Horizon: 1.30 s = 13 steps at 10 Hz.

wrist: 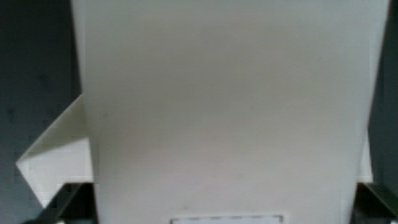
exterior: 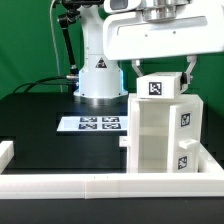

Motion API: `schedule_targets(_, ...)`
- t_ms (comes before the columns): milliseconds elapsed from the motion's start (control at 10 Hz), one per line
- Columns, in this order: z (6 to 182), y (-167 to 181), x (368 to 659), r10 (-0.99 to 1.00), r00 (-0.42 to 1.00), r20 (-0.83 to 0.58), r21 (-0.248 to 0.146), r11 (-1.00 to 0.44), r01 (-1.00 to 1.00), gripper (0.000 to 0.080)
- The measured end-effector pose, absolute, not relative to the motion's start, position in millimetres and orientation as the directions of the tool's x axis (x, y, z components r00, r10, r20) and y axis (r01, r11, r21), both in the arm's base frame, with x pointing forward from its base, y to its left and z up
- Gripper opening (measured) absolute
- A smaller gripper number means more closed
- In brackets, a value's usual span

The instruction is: Assemble cabinet

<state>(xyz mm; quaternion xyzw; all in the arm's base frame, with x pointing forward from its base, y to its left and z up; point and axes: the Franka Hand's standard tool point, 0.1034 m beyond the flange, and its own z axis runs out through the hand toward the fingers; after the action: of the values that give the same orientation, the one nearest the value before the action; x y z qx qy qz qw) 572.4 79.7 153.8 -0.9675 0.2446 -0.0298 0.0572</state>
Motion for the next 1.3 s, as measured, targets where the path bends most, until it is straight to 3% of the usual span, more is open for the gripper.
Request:
schedule_targets(800, 153.5, 85.6, 573.3, -0.861, 0.506, -0.051, -0.134, -0.497, -0.858, 0.0560)
schedule_targets(1300, 153.9, 86.0, 574.2, -0.984, 0.138, -0.111, -0.111, -0.126, -0.986, 0.0560)
